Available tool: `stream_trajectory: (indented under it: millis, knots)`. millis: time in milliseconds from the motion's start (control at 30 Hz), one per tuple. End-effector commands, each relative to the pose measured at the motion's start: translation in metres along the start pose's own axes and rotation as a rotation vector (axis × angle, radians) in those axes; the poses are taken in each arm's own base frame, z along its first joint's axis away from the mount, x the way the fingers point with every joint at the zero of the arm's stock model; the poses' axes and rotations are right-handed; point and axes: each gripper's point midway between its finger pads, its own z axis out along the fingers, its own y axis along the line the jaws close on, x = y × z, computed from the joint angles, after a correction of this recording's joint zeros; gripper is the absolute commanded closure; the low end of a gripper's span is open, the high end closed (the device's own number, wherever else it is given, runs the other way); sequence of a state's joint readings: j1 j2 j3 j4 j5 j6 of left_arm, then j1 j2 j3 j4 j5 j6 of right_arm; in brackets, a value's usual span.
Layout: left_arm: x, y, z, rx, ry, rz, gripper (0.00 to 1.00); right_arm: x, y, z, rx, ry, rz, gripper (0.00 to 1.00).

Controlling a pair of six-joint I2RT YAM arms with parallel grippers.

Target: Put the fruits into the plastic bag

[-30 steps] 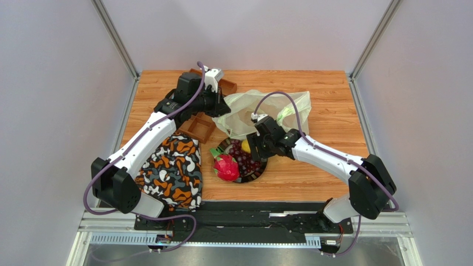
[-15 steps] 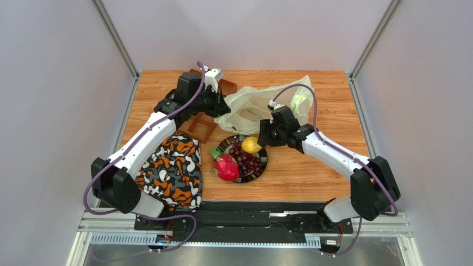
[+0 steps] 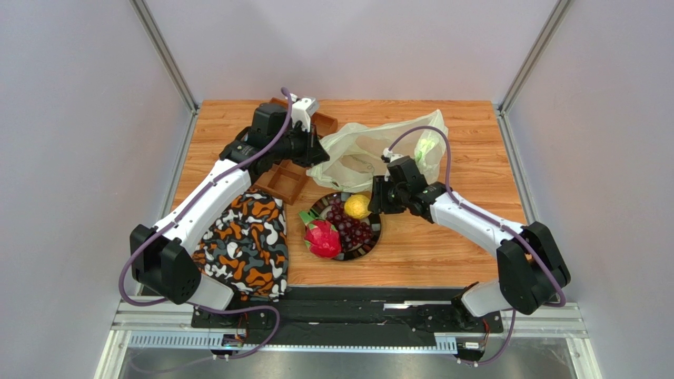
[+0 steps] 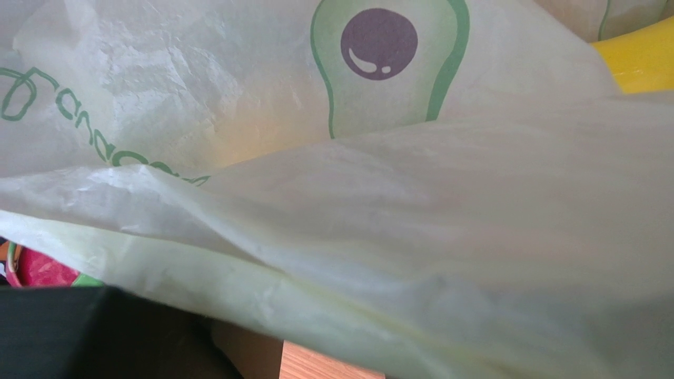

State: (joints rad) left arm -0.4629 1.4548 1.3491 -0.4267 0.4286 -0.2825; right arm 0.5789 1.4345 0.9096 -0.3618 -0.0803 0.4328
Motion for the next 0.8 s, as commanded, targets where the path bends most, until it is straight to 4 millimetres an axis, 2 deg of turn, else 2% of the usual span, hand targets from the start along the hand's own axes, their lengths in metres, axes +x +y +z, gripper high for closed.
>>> stream_trajectory:
  millis: [0, 100, 300, 500, 567, 733, 767]
  knots:
    - [-0.007, -0.003, -0.001, 0.018, -0.031, 0.019, 1.0, -0.022, 0.006, 0.001, -0.028, -0.072, -0.013, 0.56]
    - [-0.007, -0.004, -0.001, 0.021, -0.03, 0.019, 1.0, -0.022, 0.003, 0.003, -0.017, -0.066, -0.016, 0.57]
    - [-0.007, -0.003, -0.001, 0.021, -0.029, 0.019, 1.0, -0.018, -0.002, 0.002, 0.006, -0.058, -0.026, 0.68]
    - [-0.007, -0.004, -0.001, 0.023, -0.03, 0.019, 1.0, -0.019, 0.0, -0.003, -0.004, -0.065, -0.032, 0.9]
    - [-0.007, -0.004, -0.001, 0.023, -0.031, 0.018, 1.0, -0.022, 0.002, -0.008, -0.014, -0.08, -0.041, 1.0]
    - [-0.007, -0.004, -0.001, 0.023, -0.031, 0.02, 1.0, -0.032, 0.016, -0.029, -0.083, -0.144, -0.081, 1.0]
    - [-0.007, -0.004, -0.001, 0.023, -0.031, 0.018, 1.0, -0.036, 0.024, -0.04, -0.117, -0.172, -0.109, 1.0]
